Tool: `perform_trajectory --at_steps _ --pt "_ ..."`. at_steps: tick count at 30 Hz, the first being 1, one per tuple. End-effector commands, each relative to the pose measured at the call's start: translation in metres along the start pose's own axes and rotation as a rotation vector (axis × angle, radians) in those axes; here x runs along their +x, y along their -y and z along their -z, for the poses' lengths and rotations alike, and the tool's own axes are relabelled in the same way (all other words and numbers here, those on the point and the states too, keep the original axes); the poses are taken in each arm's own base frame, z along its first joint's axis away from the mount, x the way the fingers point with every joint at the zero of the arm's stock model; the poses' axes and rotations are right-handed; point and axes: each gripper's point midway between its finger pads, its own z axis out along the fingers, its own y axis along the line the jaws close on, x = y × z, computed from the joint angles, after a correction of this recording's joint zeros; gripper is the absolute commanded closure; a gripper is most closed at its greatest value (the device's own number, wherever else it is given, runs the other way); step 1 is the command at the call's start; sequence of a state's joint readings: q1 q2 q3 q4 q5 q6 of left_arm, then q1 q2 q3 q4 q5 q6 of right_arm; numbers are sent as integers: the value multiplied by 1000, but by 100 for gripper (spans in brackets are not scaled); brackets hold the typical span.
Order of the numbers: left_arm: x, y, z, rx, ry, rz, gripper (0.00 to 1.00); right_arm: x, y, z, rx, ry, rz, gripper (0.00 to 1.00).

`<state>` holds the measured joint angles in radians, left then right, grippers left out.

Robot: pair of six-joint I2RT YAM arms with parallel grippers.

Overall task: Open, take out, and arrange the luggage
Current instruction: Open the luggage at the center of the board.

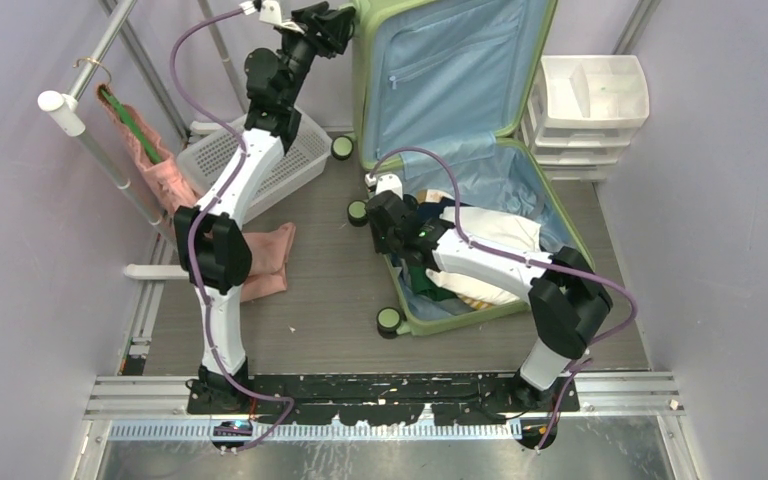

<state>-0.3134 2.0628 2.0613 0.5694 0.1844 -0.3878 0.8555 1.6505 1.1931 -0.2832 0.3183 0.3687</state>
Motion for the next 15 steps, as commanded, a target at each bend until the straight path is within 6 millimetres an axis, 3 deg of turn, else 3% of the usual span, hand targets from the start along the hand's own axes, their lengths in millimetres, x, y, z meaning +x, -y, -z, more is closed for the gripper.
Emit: perform_trajectory --at_steps 1,7,15 --pt "53 -14 -3 -6 -106 34 100 -93 -39 -9 -116 332 -174 95" --pt "70 -28 -12 -28 -100 84 100 -104 -37 -24 -104 358 -192 94" --pt "99 -50 -7 -84 -124 132 99 -120 -11 -55 -69 377 -239 93"
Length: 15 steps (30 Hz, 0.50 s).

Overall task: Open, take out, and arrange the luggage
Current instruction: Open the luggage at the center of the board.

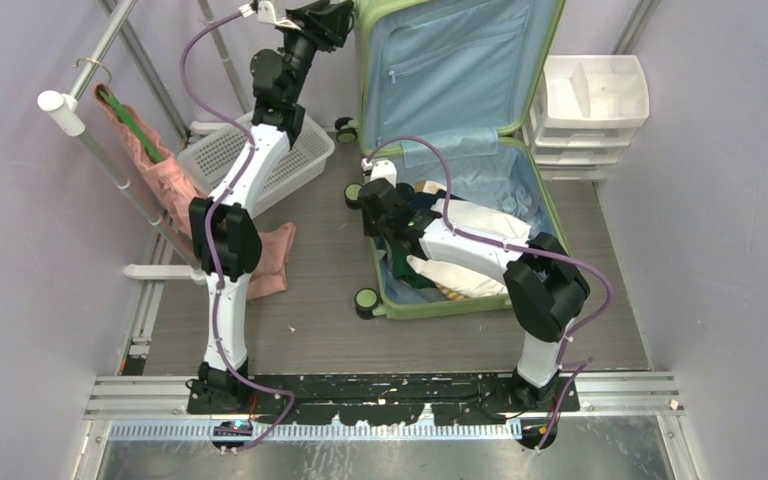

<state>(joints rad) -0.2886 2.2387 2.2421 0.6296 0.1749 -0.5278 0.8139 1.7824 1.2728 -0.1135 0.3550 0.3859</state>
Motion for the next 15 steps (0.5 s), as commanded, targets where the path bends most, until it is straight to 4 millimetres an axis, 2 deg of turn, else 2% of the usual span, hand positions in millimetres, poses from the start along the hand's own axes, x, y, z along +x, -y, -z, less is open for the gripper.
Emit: perform_trajectory --at_steps 1,7,10,12,15 --pt "82 -38 19 -101 -189 23 98 -79 -13 -26 -88 250 -169 92" --pt "90 -47 25 -140 -189 57 79 -84 6 -40 -96 246 -196 87" --pt "89 -51 29 -174 -185 61 63 -84 12 -41 -112 245 -204 83" --pt "83 -54 32 -203 -175 58 53 -85 13 -41 -125 242 -206 82" --pt "70 -55 34 -242 -163 47 45 -85 14 -40 -138 237 -205 82"
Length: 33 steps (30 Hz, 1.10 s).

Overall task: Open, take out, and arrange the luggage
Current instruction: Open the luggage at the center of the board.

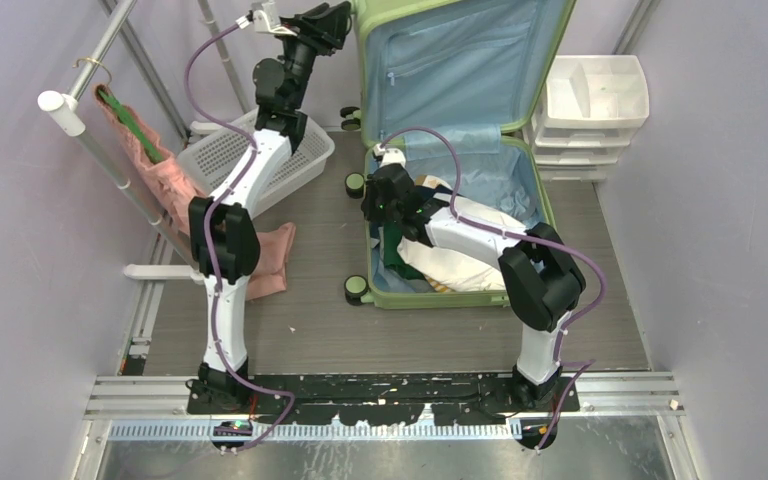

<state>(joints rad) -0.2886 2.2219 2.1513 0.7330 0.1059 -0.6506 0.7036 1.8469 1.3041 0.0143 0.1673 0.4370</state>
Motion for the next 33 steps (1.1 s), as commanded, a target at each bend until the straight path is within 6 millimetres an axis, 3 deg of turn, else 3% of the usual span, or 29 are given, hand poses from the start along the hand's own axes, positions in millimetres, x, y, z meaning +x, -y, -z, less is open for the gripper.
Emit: perform_trajectory --at_steps 1,4,8,13,16,17,22,25,28,31,33 --pt "59 -58 30 -220 -208 -85 43 -61 2 -11 -37 209 -57 82" --pt "52 -55 29 -230 -206 -93 42 -64 2 -7 -55 204 -44 72" --pt "51 -53 28 -228 -210 -84 44 -76 0 9 -138 216 -11 46" --pt "57 -56 28 -234 -213 -60 47 -110 1 54 -328 234 120 14" --pt "58 -55 27 -230 -214 -48 47 -132 -1 93 -486 252 247 5" --pt "58 -55 27 -227 -216 -45 47 -146 5 105 -497 283 267 1" --pt "56 -51 28 -219 -219 -39 47 -233 40 149 -497 436 233 0" --pt "55 -48 28 -210 -225 -38 48 -293 76 177 -512 559 113 0" --pt "55 -46 28 -203 -233 -41 48 -347 108 213 -634 668 -110 0" --pt "55 -45 30 -203 -235 -39 48 -378 105 245 -743 696 -201 0" --pt "55 -45 31 -201 -237 -39 48 -389 101 254 -764 700 -244 0"
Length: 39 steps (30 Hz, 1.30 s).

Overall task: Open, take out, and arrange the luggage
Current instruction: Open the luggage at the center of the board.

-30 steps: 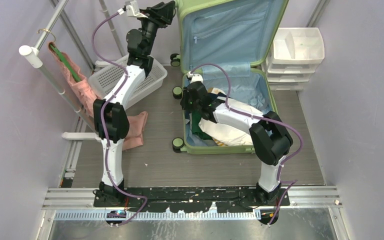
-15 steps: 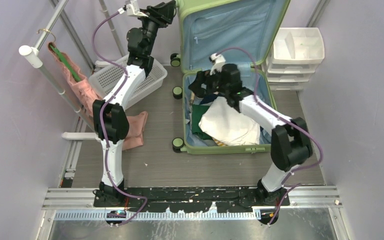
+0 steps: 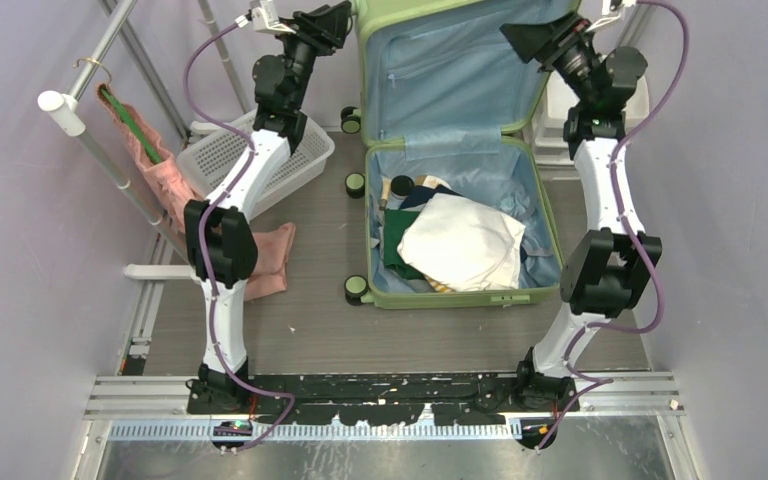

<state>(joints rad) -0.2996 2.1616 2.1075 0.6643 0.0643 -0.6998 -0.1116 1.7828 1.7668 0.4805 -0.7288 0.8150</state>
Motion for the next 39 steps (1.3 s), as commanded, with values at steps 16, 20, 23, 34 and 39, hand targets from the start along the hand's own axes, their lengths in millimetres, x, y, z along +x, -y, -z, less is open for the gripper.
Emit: perform_trajectory --at_steps 16,20,23,34,39 --pt "58 -51 26 -146 -224 -95 48 -80 -26 -39 24 193 -542 34" --pt "56 -51 27 -147 -220 -103 48 -73 -15 -44 81 166 -618 41" --pt "55 -50 26 -145 -218 -106 47 -69 -22 -39 80 146 -612 39" --pt "53 -48 26 -142 -219 -105 47 -59 -33 -32 88 110 -595 34" --pt "54 -47 27 -139 -221 -92 47 -65 -19 -42 127 153 -583 37"
